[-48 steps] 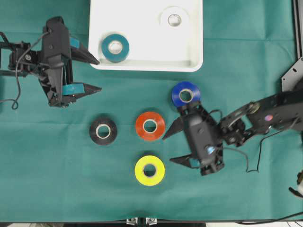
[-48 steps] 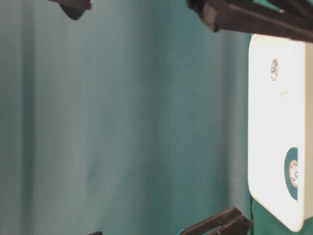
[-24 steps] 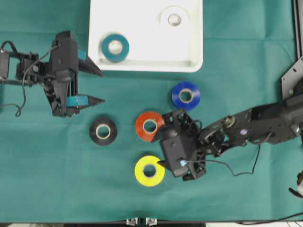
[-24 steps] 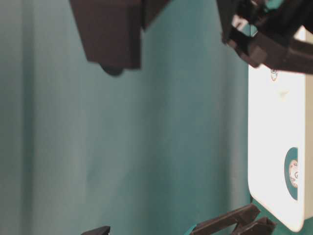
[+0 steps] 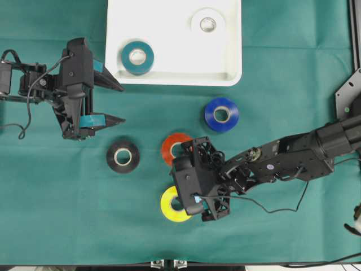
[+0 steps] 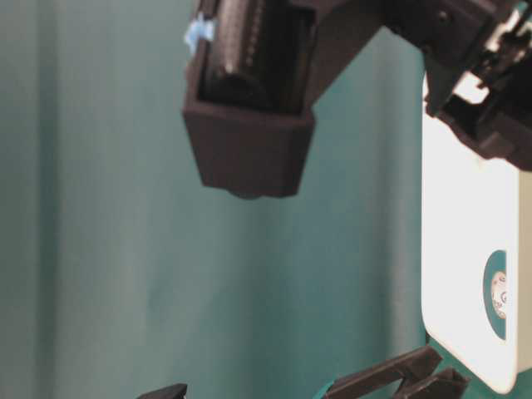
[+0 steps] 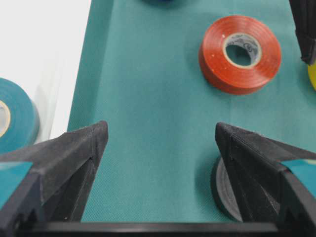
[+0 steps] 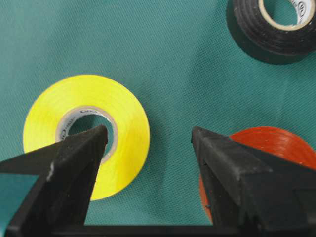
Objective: Put the tape alternately from left to right into the white case.
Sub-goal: 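Lower the right gripper onto the yellow tape roll and grasp its rim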
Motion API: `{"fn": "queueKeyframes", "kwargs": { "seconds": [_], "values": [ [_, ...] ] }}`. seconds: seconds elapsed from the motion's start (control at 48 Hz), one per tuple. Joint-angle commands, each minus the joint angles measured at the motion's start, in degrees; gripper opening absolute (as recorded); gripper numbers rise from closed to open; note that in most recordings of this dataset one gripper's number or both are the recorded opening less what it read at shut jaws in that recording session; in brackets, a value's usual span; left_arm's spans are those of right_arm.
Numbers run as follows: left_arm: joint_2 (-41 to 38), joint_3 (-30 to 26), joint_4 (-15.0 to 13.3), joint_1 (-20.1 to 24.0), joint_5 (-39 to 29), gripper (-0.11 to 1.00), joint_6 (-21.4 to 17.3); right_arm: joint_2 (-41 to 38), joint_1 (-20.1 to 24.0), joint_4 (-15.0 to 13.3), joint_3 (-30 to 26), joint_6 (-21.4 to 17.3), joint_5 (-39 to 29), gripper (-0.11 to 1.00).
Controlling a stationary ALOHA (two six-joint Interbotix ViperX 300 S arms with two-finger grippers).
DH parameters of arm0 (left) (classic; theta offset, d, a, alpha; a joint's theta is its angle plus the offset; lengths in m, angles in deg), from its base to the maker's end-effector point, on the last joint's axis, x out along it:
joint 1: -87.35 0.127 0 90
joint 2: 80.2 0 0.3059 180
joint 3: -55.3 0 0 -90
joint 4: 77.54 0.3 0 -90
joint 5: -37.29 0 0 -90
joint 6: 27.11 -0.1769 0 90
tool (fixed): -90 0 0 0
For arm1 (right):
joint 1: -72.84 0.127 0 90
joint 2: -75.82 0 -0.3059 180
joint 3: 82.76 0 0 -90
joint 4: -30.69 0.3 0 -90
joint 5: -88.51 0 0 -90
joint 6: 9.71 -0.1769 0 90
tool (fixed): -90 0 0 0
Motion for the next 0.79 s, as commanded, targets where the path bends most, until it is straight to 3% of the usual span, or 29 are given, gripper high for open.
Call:
{"fn": "queueKeyframes", "kwargs": {
  "seconds": [0.0, 0.771],
  "values": [
    [0.53, -0.62, 0.0, -0.18, 0.44, 0.72, -0.09, 0.62, 0.44, 0.09, -1.14, -0.62, 0.0, 0.76],
    [0.44, -0.62, 0.0, -0.18, 0.44, 0.72, -0.09, -4.48, 0.79, 0.62, -5.8, -2.37, -8.53, 0.76]
  ]
}}
